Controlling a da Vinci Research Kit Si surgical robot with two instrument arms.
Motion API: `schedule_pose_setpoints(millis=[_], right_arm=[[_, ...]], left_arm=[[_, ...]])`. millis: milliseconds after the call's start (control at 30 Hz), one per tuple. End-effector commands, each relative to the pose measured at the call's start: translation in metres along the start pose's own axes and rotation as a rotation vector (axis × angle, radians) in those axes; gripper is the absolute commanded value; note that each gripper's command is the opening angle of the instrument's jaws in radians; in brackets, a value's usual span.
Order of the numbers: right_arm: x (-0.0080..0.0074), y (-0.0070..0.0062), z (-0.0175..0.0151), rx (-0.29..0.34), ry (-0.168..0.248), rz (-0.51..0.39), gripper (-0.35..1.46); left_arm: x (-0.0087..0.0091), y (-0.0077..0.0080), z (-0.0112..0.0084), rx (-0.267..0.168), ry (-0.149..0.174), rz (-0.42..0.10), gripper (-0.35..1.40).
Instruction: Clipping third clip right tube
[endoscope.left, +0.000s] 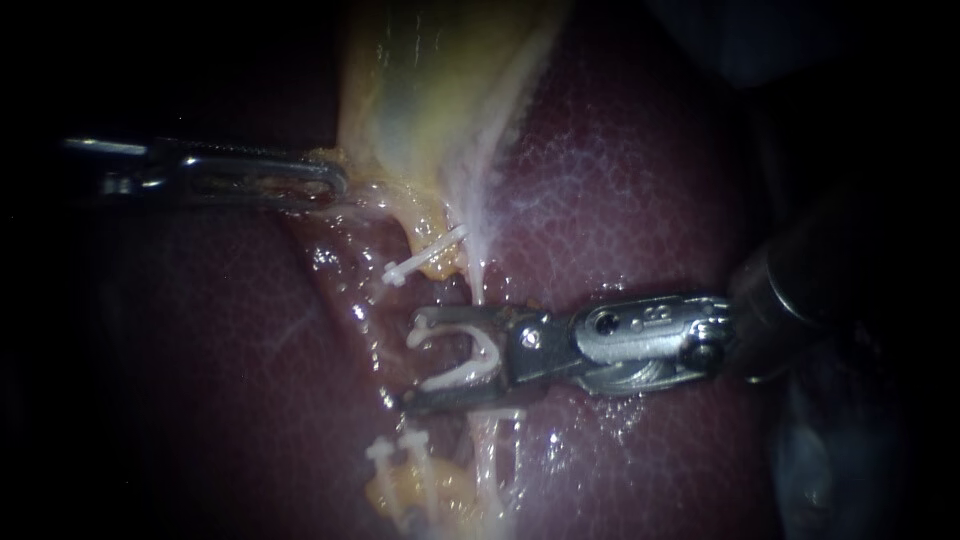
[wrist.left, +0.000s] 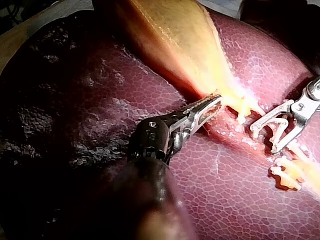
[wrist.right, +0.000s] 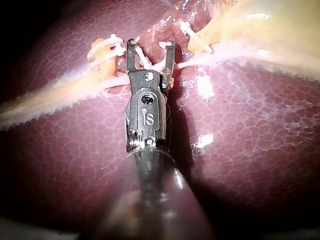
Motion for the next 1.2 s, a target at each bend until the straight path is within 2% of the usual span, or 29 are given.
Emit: schedule_pose_setpoints(millis=[33,233,500,667,867,1200], right_arm=[[0.0000,0.0000,0.0000,0.003,0.000,0.000,0.49],[0.0010,-0.0006,-0.0009,0.011,0.001,0.021,0.49],[0.0036,-0.0018,-0.0060,0.033,0.026,0.072,0.48],[0.0037,-0.0016,-0.0090,0.029,0.027,0.096,0.47],[0.0021,0.0000,-0.0097,0.029,0.026,0.128,0.47],[-0.0031,0.0041,-0.0073,0.042,0.024,0.217,0.47]], left_arm=[[0.0000,0.0000,0.0000,0.001,0.000,0.000,-0.35],[0.0000,0.0000,0.0000,0.001,0.000,0.001,-0.35],[0.0001,0.0003,-0.0001,0.003,0.000,0.001,-0.35],[0.0001,0.0003,-0.0001,0.003,0.000,0.001,-0.35],[0.0002,0.0004,-0.0001,0.003,0.001,0.001,-0.35],[0.0002,0.0004,-0.0002,0.003,0.001,0.001,-0.35]])
